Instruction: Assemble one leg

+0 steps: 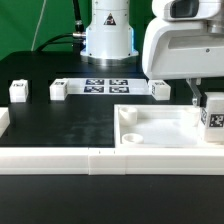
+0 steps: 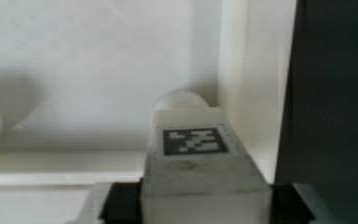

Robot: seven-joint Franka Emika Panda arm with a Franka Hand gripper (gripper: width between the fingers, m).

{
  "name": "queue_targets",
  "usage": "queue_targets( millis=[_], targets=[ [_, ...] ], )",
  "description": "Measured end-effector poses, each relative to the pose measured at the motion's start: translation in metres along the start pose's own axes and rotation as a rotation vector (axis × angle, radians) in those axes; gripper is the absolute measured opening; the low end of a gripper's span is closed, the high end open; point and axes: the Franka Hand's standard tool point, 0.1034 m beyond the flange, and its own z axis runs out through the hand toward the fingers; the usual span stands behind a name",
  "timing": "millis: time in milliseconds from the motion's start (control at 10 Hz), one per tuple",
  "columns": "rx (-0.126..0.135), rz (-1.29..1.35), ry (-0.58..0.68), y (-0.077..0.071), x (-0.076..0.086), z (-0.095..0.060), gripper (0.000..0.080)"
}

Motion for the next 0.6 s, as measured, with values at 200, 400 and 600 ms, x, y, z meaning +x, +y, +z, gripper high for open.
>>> queue_targets(
  millis=[200, 400, 600],
  targets=[
    [0.007, 0.196, 0.004, 0.0001, 0.0000, 0.0004, 0.0294],
    [0.006, 0.387, 0.014, -0.0009, -0.0004, 0.0006, 0.0294],
    [0.016, 0.595, 0.016, -0.0007, -0.0002, 0.0013, 0.0294]
  ],
)
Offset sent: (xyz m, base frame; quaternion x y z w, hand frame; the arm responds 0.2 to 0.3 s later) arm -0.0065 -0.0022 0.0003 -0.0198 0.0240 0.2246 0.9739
